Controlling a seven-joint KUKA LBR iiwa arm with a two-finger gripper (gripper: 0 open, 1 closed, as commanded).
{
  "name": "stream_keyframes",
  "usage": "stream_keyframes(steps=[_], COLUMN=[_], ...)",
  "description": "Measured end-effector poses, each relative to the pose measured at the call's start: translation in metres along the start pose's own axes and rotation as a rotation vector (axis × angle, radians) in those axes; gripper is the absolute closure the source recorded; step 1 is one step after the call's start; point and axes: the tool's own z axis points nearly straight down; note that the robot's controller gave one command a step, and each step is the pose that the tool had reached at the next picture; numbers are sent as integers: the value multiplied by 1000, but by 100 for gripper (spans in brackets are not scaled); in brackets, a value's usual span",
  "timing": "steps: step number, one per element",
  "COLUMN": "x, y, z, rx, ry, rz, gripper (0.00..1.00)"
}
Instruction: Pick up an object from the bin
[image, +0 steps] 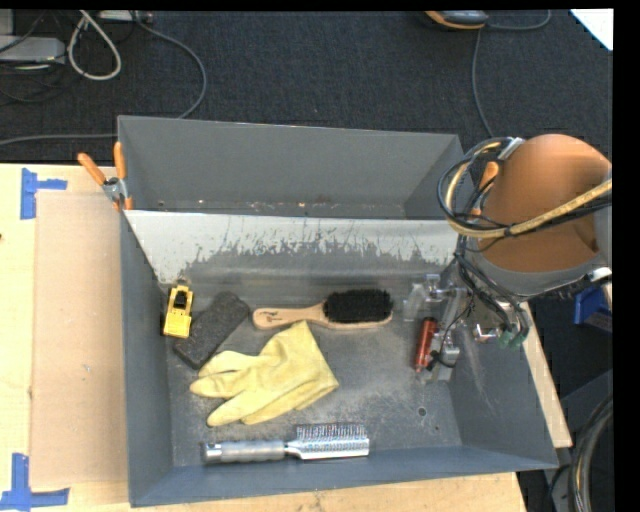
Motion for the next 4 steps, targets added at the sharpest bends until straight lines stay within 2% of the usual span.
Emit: stream_keyframes(steps=[1, 2, 3, 4], x=[-1, 11, 59, 50], y=[0, 44, 109, 146], z=[-4, 93, 76, 111], rx=[1, 1, 2, 1], ry=[-8, -6, -5, 5], rz=[-3, -295, -361, -676], gripper=[0, 0, 0, 0])
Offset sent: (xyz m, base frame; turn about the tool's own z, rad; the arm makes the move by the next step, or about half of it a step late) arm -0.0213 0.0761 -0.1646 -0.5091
